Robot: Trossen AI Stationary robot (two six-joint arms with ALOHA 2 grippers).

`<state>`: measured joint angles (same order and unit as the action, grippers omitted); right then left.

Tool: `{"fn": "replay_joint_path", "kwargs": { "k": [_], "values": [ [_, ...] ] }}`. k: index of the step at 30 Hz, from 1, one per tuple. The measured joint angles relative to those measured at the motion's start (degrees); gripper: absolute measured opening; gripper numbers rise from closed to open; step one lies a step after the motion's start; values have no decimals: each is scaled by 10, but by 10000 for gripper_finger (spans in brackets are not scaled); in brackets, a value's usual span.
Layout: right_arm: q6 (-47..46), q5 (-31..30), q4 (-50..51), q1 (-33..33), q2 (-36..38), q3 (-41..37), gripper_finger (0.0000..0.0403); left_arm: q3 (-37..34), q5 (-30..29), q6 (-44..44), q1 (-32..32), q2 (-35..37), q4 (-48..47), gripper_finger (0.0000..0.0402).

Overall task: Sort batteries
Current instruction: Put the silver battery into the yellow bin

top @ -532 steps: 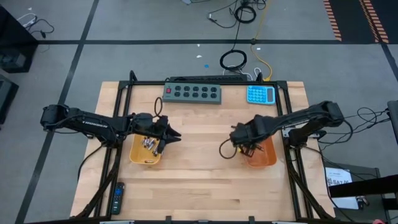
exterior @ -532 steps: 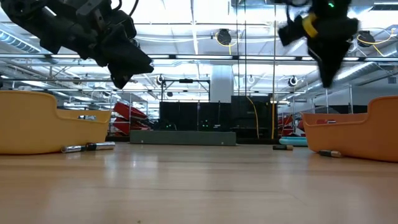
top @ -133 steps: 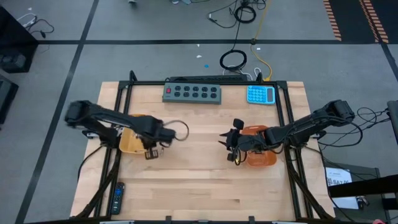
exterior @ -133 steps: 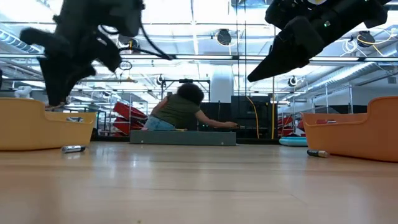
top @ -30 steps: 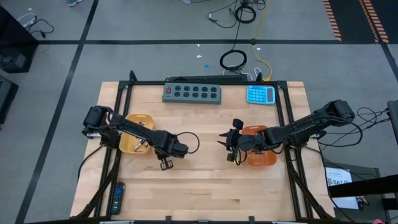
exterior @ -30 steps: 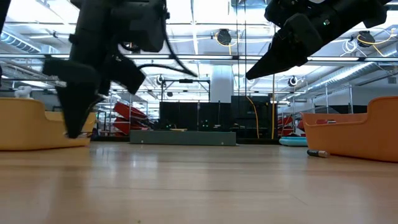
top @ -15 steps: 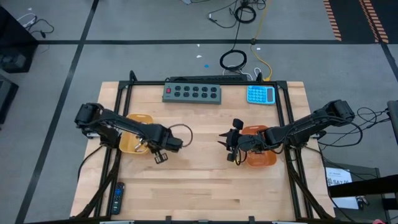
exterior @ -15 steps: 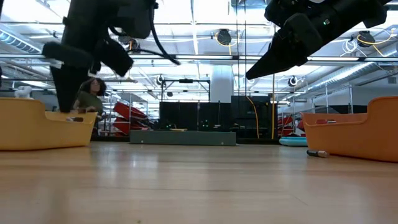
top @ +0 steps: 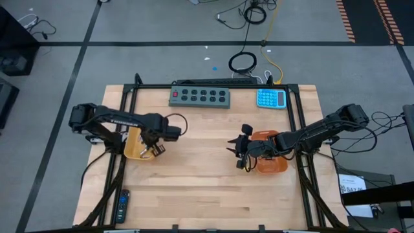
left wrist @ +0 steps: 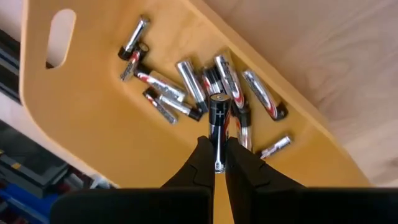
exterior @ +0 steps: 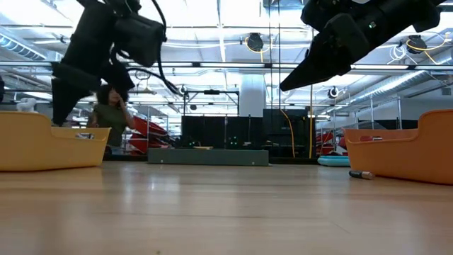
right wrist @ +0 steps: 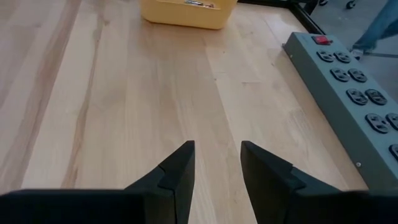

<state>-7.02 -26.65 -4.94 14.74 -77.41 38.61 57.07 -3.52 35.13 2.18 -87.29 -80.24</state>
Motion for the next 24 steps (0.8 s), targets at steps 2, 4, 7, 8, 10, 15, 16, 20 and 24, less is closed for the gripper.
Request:
{"fn": "replay_joint_path", "kwargs": {
  "k": [2,4,7,8,10,15,16,20,24],
  "values": [
    [1,0,0,0,0,0,121,-7,2,-10,7,0,12,20],
    [2,0,0,0,0,0,121,-17,15,-16,14,0,29,20],
    [2,0,0,0,0,0,121,-36,38,-28,26,0,49,20],
    [2,0,0,0,0,0,121,-43,40,-31,29,0,53,20],
    [2,0,0,0,0,0,121,-53,46,-39,35,0,63,20],
    [2,0,0,0,0,0,121,-74,53,-54,51,0,77,19],
    [2,0,0,0,0,0,121,-78,58,-57,55,0,83,19],
    [2,0,0,0,0,0,121,-85,65,-77,72,0,92,19],
    [2,0,0,0,0,0,121,-85,64,-101,92,0,97,19]
  ]
}}
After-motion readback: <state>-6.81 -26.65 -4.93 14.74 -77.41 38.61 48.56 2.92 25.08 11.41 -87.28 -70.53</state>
